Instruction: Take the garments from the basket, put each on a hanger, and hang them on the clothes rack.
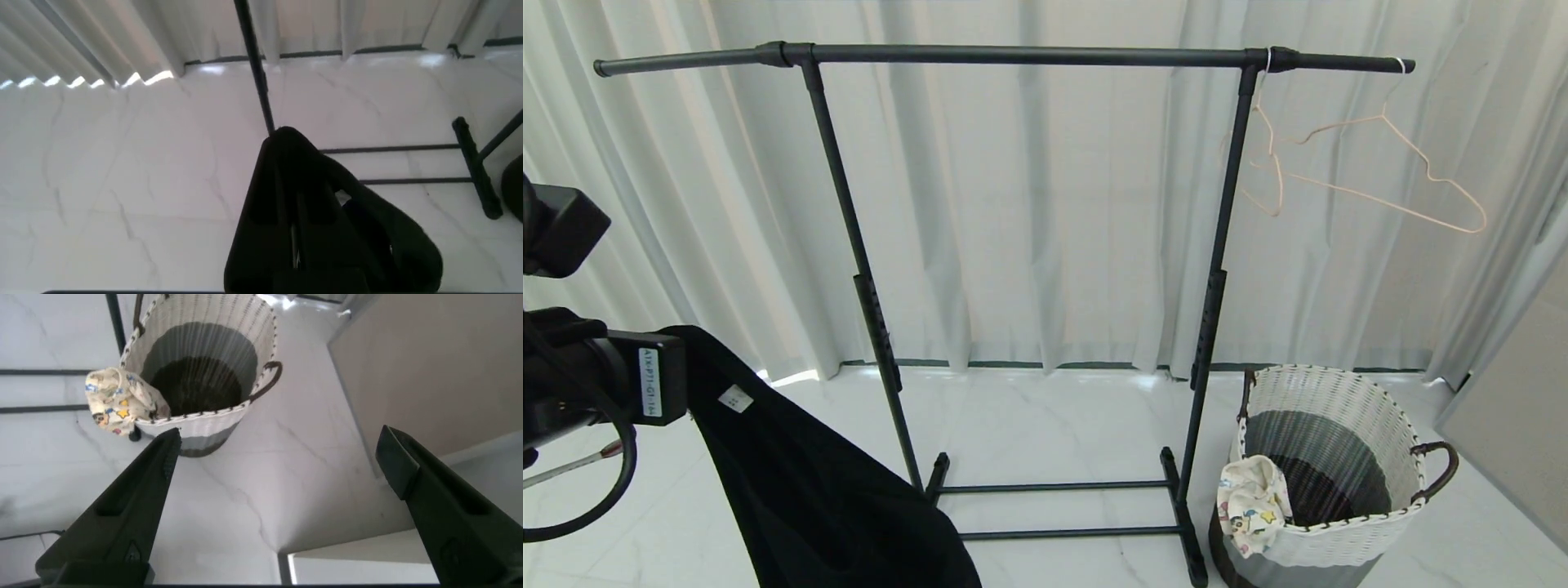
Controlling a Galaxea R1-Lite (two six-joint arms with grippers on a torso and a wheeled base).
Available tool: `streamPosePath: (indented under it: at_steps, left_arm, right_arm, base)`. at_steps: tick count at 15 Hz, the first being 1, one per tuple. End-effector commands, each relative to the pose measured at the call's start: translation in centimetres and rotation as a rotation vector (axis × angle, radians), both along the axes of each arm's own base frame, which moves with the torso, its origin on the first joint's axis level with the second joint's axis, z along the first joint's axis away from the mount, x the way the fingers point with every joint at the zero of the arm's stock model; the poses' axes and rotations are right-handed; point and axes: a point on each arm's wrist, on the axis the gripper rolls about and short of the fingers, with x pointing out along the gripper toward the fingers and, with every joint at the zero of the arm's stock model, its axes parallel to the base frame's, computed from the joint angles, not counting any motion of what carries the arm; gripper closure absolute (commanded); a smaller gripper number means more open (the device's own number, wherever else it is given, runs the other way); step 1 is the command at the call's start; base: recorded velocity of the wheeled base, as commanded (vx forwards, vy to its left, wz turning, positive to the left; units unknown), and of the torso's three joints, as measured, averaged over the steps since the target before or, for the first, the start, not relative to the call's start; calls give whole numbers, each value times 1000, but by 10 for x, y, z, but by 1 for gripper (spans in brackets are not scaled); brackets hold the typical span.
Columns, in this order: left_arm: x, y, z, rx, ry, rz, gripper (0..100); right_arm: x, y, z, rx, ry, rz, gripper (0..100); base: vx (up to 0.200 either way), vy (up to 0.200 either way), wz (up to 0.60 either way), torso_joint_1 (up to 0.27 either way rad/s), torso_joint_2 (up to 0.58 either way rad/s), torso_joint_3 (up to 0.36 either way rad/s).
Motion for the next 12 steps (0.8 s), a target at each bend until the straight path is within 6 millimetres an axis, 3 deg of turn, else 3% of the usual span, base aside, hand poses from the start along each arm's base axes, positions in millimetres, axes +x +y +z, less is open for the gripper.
streamPosePath:
  at_steps: [1, 12]
  left_arm:
    - [1, 0, 0, 33, 6, -14, 100]
    - [3, -1, 4, 44, -25, -23, 100]
  right_arm:
    - [1, 0, 0, 0, -6, 0, 0]
    - [1, 0, 1, -58, 3, 29, 0]
  base:
    - [0, 0, 0, 154, -505, -271]
    - [0, 0, 0, 203, -482, -279]
